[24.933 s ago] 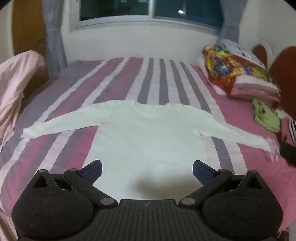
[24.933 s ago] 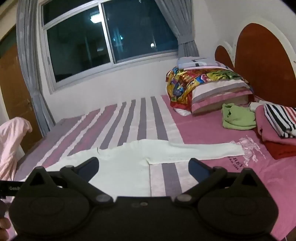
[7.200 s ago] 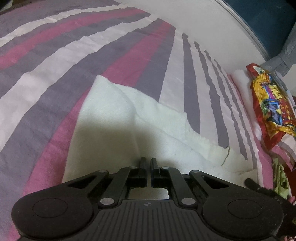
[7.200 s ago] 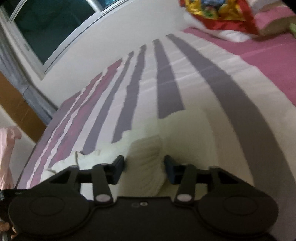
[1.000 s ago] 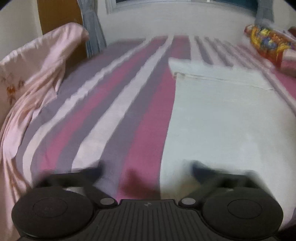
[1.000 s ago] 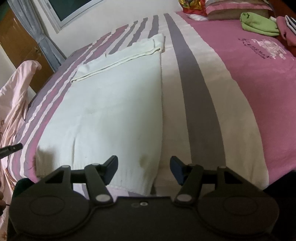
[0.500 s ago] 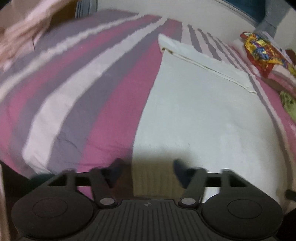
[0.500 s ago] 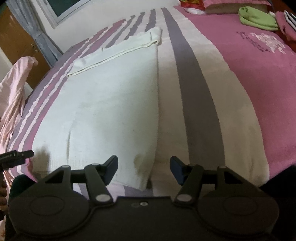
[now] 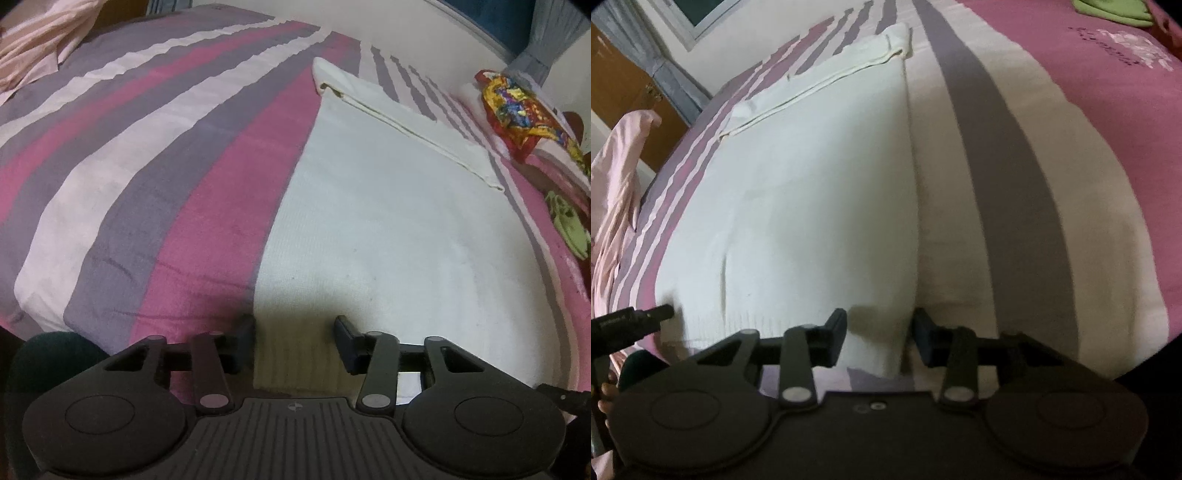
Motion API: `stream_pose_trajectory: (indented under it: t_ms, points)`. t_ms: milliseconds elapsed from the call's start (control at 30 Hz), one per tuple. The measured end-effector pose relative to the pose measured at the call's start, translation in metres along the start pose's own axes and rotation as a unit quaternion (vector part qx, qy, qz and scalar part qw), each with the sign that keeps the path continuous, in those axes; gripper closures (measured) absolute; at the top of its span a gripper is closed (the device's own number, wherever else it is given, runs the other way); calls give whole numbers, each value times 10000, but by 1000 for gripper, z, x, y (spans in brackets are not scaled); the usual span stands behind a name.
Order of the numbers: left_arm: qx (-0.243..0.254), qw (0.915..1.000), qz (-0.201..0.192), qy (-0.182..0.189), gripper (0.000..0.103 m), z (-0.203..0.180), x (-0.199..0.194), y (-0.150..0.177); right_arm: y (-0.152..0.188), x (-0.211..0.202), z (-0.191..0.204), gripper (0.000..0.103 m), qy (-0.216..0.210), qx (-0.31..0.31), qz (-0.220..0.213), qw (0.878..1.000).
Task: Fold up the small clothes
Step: 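Grasp the sweater's hem end with both grippers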
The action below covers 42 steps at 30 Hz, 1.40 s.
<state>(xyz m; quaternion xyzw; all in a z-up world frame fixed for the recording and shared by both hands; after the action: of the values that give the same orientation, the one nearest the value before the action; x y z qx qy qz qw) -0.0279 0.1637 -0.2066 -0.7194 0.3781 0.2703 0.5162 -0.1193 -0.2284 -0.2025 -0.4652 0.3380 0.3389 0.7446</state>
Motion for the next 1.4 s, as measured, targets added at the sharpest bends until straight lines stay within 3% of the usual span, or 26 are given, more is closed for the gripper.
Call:
stream_pose_trajectory:
  t_ms: [33,133,200,233,267,300,333,400,433,533,567,600,667,867,1067,1400]
  points:
    - [-48,10000,18,1,87,2,0,0,0,1,1,64,-35,-20,23,10000]
    - [-236,9997,14,-23,87,9,-3,0,-1,2,2,72,-11,-80,52,10000]
    - [-141,9995,-63,-280,82,12,-5,-2,-2,0,-1,74,-39,7,43,10000]
    - [-91,9995,-26,-288,58,11,-5,-1,-3,-1,-1,73,-44,18,26,10000]
    - [-84,9997,38,-218,19,10,-3,-1,-3,-2,-2,64,-30,8,12,10000]
    - [-90,9996,68,-276,5,8,-1,0,-3,-2,-2,62,-51,27,28,10000]
    - [-122,9992,-14,-393,0,7,-3,0,-2,0,-3,61,-54,72,39,10000]
    - [-210,9997,-17,-120,7,3,-1,2,0,4,-2,59,-71,126,84,9999]
    - [-250,9997,42,-73,28,1,1,4,0,5,-1,61,-57,98,92,9999]
    - [-307,9994,98,-101,45,1,3,5,0,4,3,75,-60,28,75,10000]
    - [-367,9992,102,-74,59,2,2,6,-1,4,3,83,-87,31,65,9999]
    - [-427,9990,126,-15,66,3,0,6,-2,4,4,86,-124,34,62,9999]
    - [-506,9985,180,117,89,4,-1,3,-2,3,5,90,-231,68,73,9997]
    - [-393,9983,34,424,92,-10,-13,-12,-11,-4,12,93,-669,216,15,9975]
    - [-186,9966,-490,633,92,-31,-33,-51,-30,-24,20,94,-935,231,-295,9949]
    - [-159,9902,-1153,768,94,-49,-16,-136,-113,-43,28,94,-1235,381,-1176,9846]
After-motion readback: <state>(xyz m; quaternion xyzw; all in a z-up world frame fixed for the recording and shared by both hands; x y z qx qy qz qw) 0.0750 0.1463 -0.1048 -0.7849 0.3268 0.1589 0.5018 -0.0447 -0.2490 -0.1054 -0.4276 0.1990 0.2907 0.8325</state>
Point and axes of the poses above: each gripper's, at about its wrist camera, not at the fingertips, and x roughly the way its jaws point, z to its left, y to its underside, the point moved 7 cm from there along x, roughly the way its jaws point, and after that the axes turned 3 degrees about y, right-handed, at the moved point
